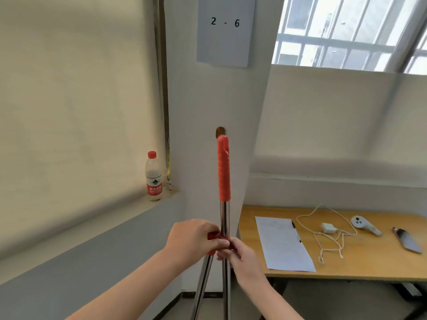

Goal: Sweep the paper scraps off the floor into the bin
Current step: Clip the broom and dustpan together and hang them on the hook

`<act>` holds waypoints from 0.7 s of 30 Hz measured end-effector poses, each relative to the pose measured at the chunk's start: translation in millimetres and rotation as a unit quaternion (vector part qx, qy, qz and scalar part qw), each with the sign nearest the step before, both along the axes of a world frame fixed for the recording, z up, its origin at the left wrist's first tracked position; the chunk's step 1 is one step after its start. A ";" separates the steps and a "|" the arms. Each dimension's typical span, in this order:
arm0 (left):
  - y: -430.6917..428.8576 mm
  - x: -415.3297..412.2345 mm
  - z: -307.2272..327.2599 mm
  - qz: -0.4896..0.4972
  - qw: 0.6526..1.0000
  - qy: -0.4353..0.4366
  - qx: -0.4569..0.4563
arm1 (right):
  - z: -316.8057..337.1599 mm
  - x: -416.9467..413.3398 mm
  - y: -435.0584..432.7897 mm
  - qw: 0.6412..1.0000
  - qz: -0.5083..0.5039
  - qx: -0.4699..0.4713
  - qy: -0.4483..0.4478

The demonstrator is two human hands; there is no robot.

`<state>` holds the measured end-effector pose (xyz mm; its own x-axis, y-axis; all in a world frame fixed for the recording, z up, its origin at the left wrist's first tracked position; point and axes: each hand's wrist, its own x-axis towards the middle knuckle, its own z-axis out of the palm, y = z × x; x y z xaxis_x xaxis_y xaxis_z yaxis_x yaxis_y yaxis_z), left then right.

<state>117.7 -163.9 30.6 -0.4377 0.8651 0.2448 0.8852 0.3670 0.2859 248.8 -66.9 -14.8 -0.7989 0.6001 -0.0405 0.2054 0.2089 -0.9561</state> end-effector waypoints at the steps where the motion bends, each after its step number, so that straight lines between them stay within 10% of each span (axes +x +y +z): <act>1: 5.8 -11.5 -1.8 0.001 1.000 -0.012 0.000 | 0.3 -9.8 8.8 1.000 -0.006 0.008 -0.003; 21: 159.3 -129.9 -24.6 0.064 0.986 -0.151 -0.036 | -41.0 -148.4 163.2 0.996 0.050 -0.068 0.019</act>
